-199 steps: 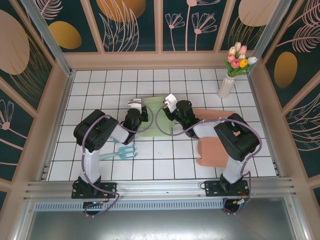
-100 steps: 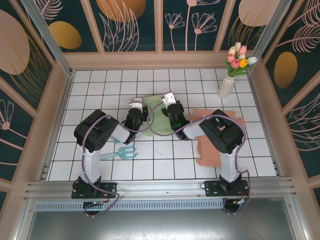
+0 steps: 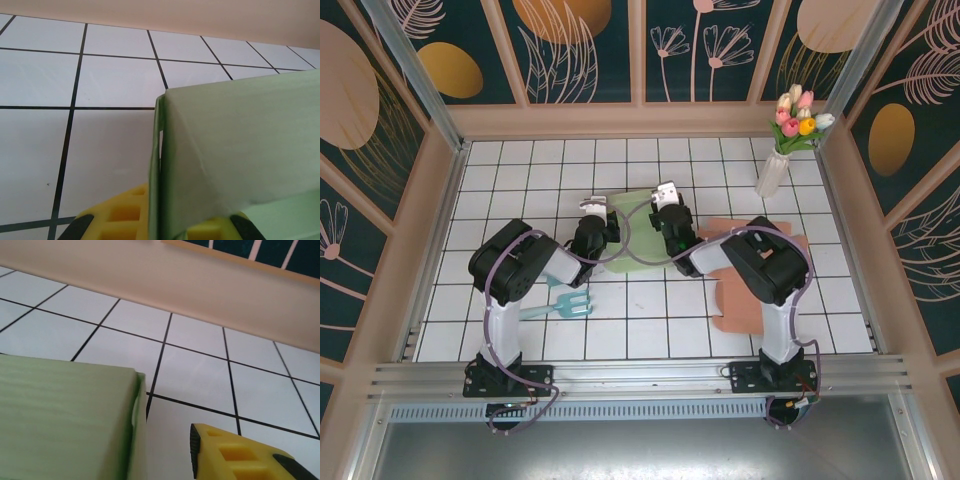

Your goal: Fold the paper box

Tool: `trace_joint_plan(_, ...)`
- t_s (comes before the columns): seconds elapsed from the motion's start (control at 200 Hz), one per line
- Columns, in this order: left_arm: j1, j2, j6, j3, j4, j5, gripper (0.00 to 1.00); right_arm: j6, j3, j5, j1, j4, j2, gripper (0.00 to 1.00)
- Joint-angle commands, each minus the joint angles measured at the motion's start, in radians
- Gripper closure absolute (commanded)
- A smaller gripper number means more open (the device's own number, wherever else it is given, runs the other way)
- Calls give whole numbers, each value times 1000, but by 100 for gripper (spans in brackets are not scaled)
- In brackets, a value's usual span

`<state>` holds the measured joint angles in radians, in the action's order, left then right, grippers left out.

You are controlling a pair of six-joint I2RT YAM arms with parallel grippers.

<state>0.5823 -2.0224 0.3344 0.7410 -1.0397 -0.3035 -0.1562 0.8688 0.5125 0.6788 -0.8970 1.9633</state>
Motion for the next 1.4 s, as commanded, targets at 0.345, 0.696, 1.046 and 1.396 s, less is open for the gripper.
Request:
trace_joint_plan(0.345, -9, 1, 7, 0, 54, -19, 100, 59, 50, 42, -19, 200, 0, 62)
trace_joint_plan(0.696, -9, 1, 10, 3, 57, -23, 100, -94, 86, 381, 13, 144, 38, 83)
trace_joint_plan(1.046, -9, -1, 12, 21, 88, -26, 100, 99, -43, -22, 13, 135, -141, 56)
trace_joint_plan(1.396, -9, -13, 13, 100, 219, -30, 100, 285, -264, -203, 16, 429, -677, 50)
